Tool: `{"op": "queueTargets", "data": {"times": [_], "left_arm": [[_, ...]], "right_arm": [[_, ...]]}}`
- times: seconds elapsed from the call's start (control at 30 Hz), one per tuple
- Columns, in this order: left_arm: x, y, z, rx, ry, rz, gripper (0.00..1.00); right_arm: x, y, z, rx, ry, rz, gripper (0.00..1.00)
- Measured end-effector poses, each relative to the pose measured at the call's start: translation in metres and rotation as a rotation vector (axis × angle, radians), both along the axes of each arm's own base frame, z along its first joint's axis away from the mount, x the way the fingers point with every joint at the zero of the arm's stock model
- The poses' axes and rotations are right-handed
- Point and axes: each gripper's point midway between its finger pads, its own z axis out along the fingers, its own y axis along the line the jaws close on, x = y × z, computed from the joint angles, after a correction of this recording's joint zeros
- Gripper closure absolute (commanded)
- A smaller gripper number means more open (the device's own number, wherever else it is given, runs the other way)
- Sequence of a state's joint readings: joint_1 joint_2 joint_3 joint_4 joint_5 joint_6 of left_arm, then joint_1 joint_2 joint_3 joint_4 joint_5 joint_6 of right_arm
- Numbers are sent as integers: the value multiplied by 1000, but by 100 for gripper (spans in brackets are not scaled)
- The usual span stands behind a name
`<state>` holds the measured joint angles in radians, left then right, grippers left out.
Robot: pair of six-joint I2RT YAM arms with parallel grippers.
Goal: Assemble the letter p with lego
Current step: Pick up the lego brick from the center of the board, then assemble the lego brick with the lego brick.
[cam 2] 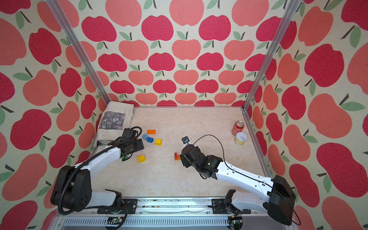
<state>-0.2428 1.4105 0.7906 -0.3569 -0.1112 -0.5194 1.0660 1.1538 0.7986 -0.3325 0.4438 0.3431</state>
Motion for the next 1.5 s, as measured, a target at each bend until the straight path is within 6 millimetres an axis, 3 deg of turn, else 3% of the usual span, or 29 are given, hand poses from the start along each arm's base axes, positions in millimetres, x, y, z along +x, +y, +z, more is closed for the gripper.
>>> {"op": "queueTargets", "data": {"times": [0.3,0.73,1.0,1.17,1.33,1.5], "left_arm": [[-6,-3,-44,-18,127,48,16],[43,0,-45,43,89,86,30],[53,7,-48,98,94,97,60],[53,8,-46,106,91,89,80],[45,4,-41,110,104,62,83],[43,-21,-4,102,27,-55,84]], "right_arm": [[-1,-5,10,39,-47,25,20],[-5,-22,27,132,-91,15,19],[-6,-24,22,128,-83,19,20],[-7,-30,24,138,-91,9,20],[0,-45,33,174,-101,-55,20],[11,-74,32,181,-80,-162,20]]}}
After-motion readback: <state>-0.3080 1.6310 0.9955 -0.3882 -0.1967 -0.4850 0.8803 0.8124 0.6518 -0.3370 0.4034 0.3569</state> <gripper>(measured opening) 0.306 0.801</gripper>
